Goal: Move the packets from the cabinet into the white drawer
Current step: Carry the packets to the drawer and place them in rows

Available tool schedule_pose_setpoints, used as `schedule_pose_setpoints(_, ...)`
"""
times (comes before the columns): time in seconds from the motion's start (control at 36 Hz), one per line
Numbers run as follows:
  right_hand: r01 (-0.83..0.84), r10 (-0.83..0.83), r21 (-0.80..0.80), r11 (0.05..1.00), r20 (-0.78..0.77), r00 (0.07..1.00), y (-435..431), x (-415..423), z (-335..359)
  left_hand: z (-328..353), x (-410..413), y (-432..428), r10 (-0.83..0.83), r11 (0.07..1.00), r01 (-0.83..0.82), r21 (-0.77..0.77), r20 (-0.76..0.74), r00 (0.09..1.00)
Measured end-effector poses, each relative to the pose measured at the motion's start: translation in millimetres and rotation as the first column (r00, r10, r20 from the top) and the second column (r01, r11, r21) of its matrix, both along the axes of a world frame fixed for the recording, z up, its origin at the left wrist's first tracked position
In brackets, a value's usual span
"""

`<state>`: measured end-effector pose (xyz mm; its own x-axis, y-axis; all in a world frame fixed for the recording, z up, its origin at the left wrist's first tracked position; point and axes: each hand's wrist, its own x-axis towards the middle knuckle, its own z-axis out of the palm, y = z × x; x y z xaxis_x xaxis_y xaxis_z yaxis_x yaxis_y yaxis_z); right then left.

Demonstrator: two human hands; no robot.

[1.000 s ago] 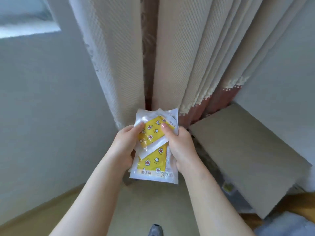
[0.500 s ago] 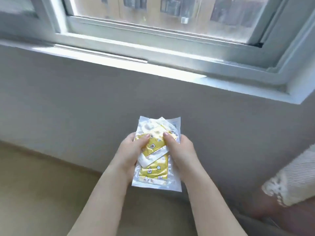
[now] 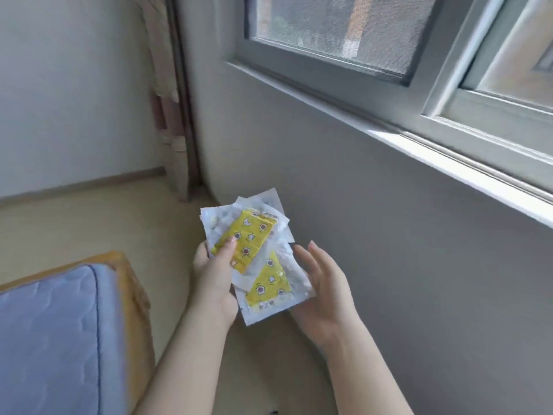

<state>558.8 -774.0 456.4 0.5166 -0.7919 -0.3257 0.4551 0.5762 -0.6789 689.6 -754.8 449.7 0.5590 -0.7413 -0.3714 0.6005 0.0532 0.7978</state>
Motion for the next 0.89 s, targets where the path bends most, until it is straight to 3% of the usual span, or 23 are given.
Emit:
schedule_pose_setpoints(0.14, 0.026, -0.048, 0.154, 0.988, 0.139, 0.989, -56.6, 75.4, -4.1, -2.1, 60.3, -50.3, 0.15, 0.987, -0.148, -0.066, 0.02, 0.988)
schedule_pose_setpoints(0.28, -0.141, 0.132, 0.015, 0.99, 0.268, 0.954, -140.4, 151.7, 4.9, 10.0, 120.6, -114.9, 0.152, 0.979, -0.144, -0.146, 0.046, 0.987)
schedule_pose_setpoints(0.47, -0.211, 0.221, -0.095, 0.973, 0.106, 0.969, -233.0, 280.1, 11.5, 39.4, 221.5, -179.3, 0.273, 0.938, -0.241, -0.25, 0.102, 0.957)
schedule_pose_setpoints(0.69, -0.315, 0.329, -0.168, 0.934, 0.063, 0.942, -289.6, 401.1, 11.7, 27.0, 337.1, -235.9, 0.447, 0.869, -0.43, -0.244, 0.017, 0.894)
schedule_pose_setpoints(0.89, -0.32, 0.328, -0.158, 0.934, 0.028, 0.944, -351.7, 519.9, 16.2, 29.7, 456.6, -300.0, 0.51, 0.834, -0.483, -0.267, 0.039, 0.859)
